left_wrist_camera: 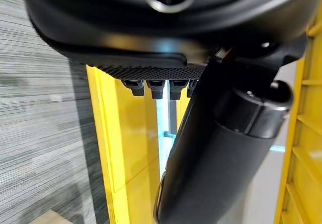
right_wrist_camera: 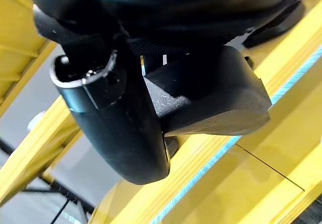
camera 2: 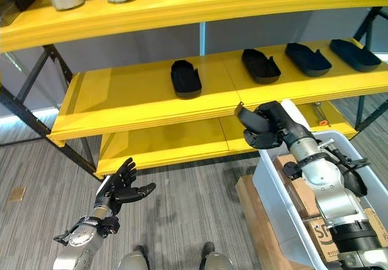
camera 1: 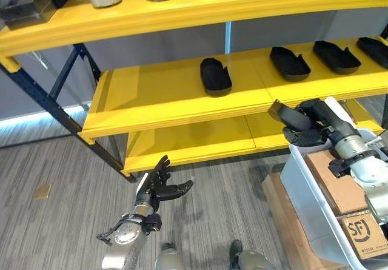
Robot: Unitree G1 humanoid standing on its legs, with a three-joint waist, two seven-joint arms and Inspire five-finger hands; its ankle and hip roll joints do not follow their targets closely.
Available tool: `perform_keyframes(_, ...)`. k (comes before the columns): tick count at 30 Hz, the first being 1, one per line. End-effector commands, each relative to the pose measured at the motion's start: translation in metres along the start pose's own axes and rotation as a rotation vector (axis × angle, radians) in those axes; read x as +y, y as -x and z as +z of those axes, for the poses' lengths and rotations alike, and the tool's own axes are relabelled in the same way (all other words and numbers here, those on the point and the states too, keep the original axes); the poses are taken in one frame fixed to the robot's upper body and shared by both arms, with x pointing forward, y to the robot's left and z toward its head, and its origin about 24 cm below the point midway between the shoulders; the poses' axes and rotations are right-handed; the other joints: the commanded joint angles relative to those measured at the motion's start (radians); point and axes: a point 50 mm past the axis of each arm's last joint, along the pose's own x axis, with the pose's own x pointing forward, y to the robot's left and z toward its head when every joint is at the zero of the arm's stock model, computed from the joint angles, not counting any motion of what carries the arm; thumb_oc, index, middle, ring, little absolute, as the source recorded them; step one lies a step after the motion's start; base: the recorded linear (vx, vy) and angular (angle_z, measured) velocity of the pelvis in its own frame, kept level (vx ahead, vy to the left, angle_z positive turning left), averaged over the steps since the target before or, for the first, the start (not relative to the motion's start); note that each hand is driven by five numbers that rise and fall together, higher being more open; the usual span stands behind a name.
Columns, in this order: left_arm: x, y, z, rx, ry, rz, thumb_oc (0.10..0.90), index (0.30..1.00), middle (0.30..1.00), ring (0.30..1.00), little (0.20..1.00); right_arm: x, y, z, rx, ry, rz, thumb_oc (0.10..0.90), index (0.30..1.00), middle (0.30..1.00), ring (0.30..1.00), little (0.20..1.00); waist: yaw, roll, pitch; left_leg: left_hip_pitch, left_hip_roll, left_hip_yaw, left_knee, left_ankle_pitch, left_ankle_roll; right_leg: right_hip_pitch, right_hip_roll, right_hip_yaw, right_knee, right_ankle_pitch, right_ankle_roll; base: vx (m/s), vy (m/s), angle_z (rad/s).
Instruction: Move parts from the plastic box to the shelf.
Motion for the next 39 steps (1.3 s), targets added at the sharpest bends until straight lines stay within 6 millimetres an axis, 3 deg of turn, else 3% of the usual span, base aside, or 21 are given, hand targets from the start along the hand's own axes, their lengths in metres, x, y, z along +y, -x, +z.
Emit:
perform_keyframes(1,-0.008,-0.006,0.040,-0.190,-0.019,-0.062,0.900,1.000,1.000,1.000,1.000,-0.044,-0.007,0.049,-0.246,0.060,-0.196,0.400,0.300,0.300,0.300,0.300,0.005,0.008,-0.087,-0.018,-0.004,-0.014,-0.081,0.198,-0.047,0.160,-0.041,0.065,-0.102,-0.066,0.137,0.21,0.173,0.51)
perform_keyframes(5,-0.009,-0.004,0.038,-0.185,-0.011,-0.070,0.900,1.000,1.000,1.000,1.000,-0.045,-0.002,0.043,-0.226,0.074,-0.211,0.400,0.300,0.300,0.300,0.300,0.023,0.024,-0.124,0.031,-0.018,0.013,-0.092,0.162,-0.048,0.221,-0.070,0.085,-0.143,-0.066,0.160,0.32,0.232,-0.30)
perform_keyframes(10,0.003,-0.005,0.047,-0.216,-0.050,-0.025,0.900,1.000,1.000,1.000,1.000,-0.036,-0.009,0.052,-0.260,0.054,-0.205,0.400,0.300,0.300,0.300,0.300,0.055,-0.039,-0.128,-0.003,-0.097,0.041,0.037,0.044,-0.004,0.230,-0.182,0.115,-0.164,-0.023,0.212,0.20,0.213,-0.42)
perform_keyframes(21,0.011,-0.002,0.049,-0.225,-0.053,0.014,0.900,1.000,1.000,1.000,1.000,-0.026,-0.014,0.054,-0.263,0.024,-0.161,0.400,0.300,0.300,0.300,0.300,0.071,-0.095,-0.134,-0.061,-0.117,0.051,0.171,-0.055,0.022,0.210,-0.224,0.115,-0.165,0.007,0.243,0.10,0.061,-0.05)
perform_keyframes(23,0.013,-0.001,0.052,-0.234,-0.061,0.014,0.900,1.000,1.000,1.000,1.000,-0.026,-0.017,0.056,-0.269,0.014,-0.163,0.400,0.300,0.300,0.300,0.300,0.086,-0.102,-0.127,-0.088,-0.118,0.032,0.249,-0.109,0.034,0.216,-0.238,0.111,-0.168,0.017,0.253,0.11,0.066,-0.03)
perform_keyframes(30,0.009,-0.007,0.063,-0.259,-0.097,-0.021,0.900,1.000,1.000,1.000,1.000,-0.022,-0.020,0.059,-0.279,-0.008,-0.178,0.400,0.300,0.300,0.300,0.300,0.090,-0.104,-0.119,-0.130,-0.182,0.013,0.310,-0.186,0.090,0.180,-0.296,0.109,-0.071,0.091,0.273,0.06,0.143,0.11)
perform_keyframes(32,0.005,-0.012,0.067,-0.267,-0.115,-0.039,0.900,1.000,1.000,1.000,1.000,-0.019,-0.022,0.060,-0.284,-0.012,-0.179,0.400,0.300,0.300,0.300,0.300,0.072,-0.091,-0.097,-0.127,-0.208,0.009,0.295,-0.202,0.123,0.069,-0.298,0.144,0.074,0.194,0.266,-0.03,0.267,0.19)
perform_keyframes(33,0.005,-0.013,0.070,-0.277,-0.118,-0.036,0.900,1.000,1.000,1.000,1.000,-0.017,-0.026,0.064,-0.295,-0.014,-0.173,0.400,0.300,0.300,0.300,0.300,0.064,-0.071,-0.066,-0.108,-0.211,0.015,0.280,-0.205,0.139,0.007,-0.298,0.137,0.168,0.224,0.251,0.03,0.255,-0.03)
perform_keyframes(34,0.006,-0.014,0.070,-0.279,-0.118,-0.027,0.900,1.000,1.000,1.000,1.000,-0.015,-0.027,0.065,-0.300,-0.020,-0.169,0.400,0.300,0.300,0.300,0.300,0.068,-0.065,-0.064,-0.089,-0.211,0.018,0.269,-0.224,0.134,-0.003,-0.306,0.115,0.175,0.211,0.254,0.06,0.201,-0.20)
perform_keyframes(37,0.011,-0.013,0.075,-0.300,-0.108,-0.001,0.900,1.000,1.000,1.000,1.000,-0.015,-0.032,0.067,-0.300,-0.010,-0.162,0.400,0.300,0.300,0.300,0.300,0.071,-0.078,-0.055,-0.047,-0.207,0.041,0.245,-0.241,0.118,-0.031,-0.360,0.036,0.028,0.224,0.261,0.11,-0.018,-0.34)
perform_keyframes(38,0.012,-0.013,0.076,-0.301,-0.108,0.001,0.900,1.000,1.000,1.000,1.000,-0.015,-0.032,0.068,-0.302,-0.011,-0.160,0.400,0.300,0.300,0.300,0.300,0.069,-0.077,-0.054,-0.041,-0.204,0.041,0.241,-0.243,0.114,-0.015,-0.355,0.029,0.007,0.229,0.261,0.06,-0.136,-0.45)
perform_keyframes(39,0.014,-0.013,0.079,-0.317,-0.102,0.013,0.900,1.000,1.000,1.000,1.000,-0.017,-0.033,0.070,-0.307,-0.010,-0.158,0.400,0.300,0.300,0.300,0.300,0.057,-0.093,-0.045,-0.045,-0.194,0.051,0.245,-0.228,0.101,-0.039,-0.367,0.034,-0.097,0.258,0.272,0.05,-0.148,-0.43)
